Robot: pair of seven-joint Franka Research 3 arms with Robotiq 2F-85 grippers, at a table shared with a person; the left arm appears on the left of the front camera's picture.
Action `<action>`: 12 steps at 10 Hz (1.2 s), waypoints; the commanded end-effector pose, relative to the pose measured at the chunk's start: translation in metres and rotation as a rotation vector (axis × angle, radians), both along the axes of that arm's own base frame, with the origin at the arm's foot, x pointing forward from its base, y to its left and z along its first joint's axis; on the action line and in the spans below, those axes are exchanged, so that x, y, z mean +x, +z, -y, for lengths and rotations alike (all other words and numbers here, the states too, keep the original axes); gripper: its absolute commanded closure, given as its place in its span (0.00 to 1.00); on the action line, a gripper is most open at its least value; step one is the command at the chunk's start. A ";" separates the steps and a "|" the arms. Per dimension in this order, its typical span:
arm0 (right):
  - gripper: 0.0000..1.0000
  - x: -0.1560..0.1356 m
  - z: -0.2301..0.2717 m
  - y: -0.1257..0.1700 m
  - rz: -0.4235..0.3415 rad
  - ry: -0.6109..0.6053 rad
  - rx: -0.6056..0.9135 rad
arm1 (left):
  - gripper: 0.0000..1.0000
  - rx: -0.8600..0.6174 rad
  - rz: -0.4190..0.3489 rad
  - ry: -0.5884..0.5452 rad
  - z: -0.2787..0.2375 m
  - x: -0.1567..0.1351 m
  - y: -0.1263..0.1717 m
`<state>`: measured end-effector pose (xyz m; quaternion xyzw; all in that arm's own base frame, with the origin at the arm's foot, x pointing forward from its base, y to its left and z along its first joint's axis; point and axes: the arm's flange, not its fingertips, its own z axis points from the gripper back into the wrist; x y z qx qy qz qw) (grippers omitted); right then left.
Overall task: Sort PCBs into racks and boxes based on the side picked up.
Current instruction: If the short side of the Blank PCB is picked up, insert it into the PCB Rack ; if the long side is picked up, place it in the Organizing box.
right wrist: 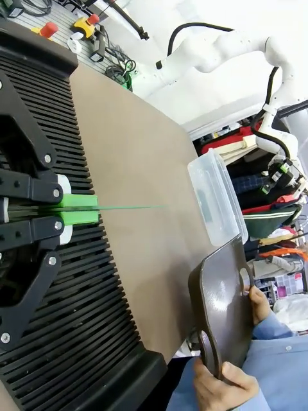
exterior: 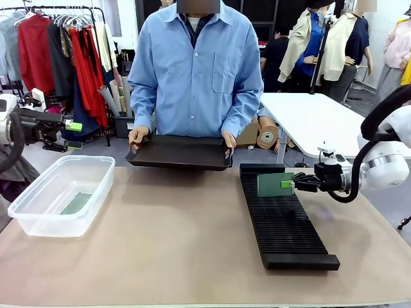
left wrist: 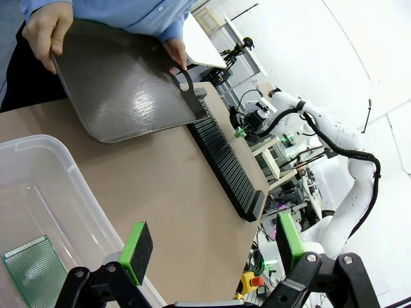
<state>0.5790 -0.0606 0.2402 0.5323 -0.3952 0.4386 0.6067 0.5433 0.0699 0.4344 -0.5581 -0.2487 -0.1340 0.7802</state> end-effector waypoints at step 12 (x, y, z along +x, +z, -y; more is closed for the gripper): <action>1.00 0.011 -0.003 -0.023 0.052 -0.062 -0.060 | 0.00 0.007 0.001 -0.001 -0.001 -0.001 0.001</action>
